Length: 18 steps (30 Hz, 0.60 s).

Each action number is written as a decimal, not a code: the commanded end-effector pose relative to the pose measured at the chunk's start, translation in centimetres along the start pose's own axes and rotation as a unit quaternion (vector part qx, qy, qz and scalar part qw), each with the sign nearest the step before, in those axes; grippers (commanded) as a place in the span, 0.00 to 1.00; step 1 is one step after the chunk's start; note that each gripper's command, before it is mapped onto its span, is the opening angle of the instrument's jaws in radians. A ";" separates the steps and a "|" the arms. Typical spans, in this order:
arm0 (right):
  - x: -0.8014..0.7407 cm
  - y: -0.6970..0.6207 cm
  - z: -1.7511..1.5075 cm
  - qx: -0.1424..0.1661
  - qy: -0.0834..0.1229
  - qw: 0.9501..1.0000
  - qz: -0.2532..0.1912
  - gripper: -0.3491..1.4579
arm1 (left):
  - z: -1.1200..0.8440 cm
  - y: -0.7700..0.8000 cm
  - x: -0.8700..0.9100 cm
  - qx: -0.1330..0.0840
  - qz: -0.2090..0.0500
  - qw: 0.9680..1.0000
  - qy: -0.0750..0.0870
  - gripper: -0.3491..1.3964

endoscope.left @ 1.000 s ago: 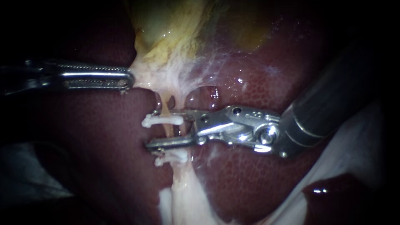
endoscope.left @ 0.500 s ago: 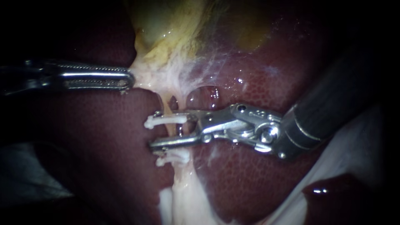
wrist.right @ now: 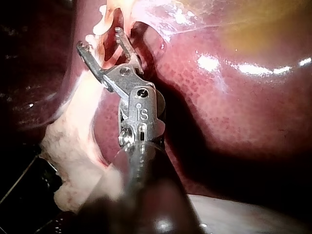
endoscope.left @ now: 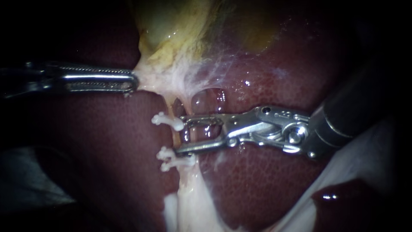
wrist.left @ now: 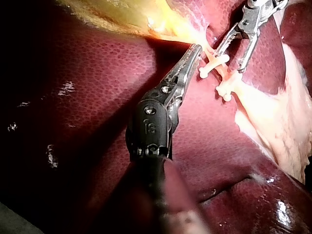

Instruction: Going back third clip left tube

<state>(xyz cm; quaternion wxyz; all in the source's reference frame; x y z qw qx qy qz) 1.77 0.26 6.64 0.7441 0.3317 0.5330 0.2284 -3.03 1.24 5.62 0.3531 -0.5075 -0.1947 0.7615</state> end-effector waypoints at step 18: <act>0.03 -0.36 -0.53 -0.048 -0.065 0.985 -0.155 0.47 | -0.03 -0.01 0.00 -0.001 0.000 1.000 0.000 0.00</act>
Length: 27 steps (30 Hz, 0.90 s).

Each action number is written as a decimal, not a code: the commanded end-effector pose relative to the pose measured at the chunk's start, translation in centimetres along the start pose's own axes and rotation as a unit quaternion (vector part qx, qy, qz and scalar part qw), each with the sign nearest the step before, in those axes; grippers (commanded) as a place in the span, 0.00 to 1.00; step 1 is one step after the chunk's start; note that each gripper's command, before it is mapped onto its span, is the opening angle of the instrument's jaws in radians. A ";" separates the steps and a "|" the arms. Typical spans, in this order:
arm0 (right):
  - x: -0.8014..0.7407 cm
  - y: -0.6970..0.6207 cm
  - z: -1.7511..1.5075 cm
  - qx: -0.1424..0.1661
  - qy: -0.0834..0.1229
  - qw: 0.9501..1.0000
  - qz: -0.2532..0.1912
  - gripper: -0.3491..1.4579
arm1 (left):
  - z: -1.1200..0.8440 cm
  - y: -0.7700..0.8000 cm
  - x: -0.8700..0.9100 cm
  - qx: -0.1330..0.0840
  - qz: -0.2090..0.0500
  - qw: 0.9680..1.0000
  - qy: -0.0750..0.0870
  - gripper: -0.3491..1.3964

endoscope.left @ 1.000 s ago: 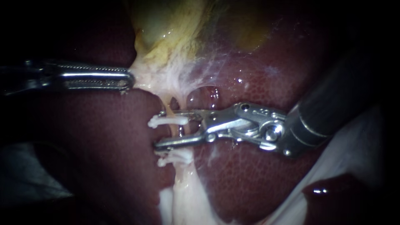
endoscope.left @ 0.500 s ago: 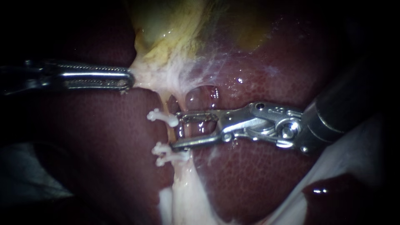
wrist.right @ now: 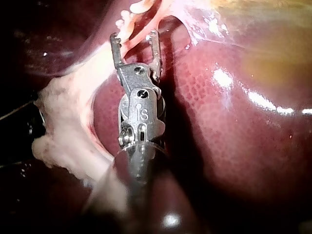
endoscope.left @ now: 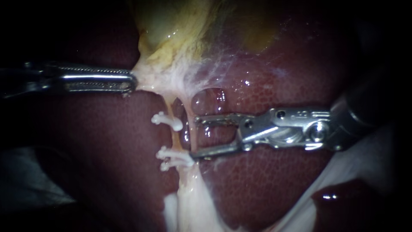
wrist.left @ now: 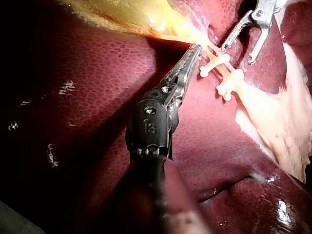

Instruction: Going back third clip left tube

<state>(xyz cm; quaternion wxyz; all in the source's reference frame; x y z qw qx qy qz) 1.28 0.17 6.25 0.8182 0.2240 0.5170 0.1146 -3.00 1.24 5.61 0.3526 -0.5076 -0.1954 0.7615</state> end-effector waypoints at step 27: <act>0.28 -0.12 -1.00 -0.007 -0.008 0.998 -0.069 0.47 | 0.14 -0.14 -0.02 0.003 0.000 1.000 0.001 0.00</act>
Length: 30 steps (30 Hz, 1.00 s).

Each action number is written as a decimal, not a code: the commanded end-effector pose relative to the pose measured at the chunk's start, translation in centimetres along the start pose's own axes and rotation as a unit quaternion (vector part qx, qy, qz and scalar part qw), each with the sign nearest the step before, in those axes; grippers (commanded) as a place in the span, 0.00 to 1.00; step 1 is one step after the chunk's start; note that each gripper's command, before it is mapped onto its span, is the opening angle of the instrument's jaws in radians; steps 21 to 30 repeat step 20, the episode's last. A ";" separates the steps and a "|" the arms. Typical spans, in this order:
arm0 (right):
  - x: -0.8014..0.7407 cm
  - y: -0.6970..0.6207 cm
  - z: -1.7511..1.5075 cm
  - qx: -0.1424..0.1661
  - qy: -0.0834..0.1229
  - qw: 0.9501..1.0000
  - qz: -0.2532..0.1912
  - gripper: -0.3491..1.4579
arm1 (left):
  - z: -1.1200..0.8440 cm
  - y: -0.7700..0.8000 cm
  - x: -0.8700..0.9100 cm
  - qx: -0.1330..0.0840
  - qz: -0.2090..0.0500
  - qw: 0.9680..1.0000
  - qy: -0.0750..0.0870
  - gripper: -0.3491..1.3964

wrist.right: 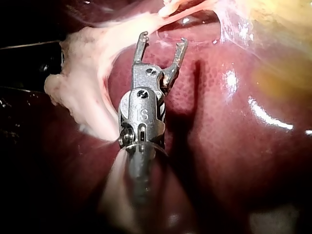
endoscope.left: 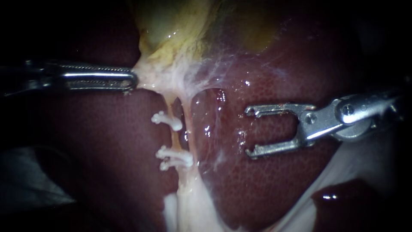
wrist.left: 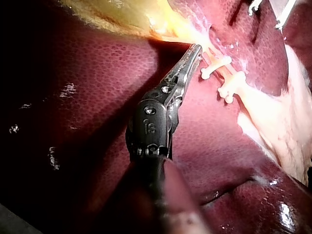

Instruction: Going back third clip left tube

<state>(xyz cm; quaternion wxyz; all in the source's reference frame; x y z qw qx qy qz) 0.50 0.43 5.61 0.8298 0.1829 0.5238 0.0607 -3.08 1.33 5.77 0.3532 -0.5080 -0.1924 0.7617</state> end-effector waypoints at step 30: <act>0.01 0.01 -0.07 0.000 0.001 1.000 0.013 0.47 | 0.41 -0.18 -0.21 0.006 0.005 1.000 -0.004 0.00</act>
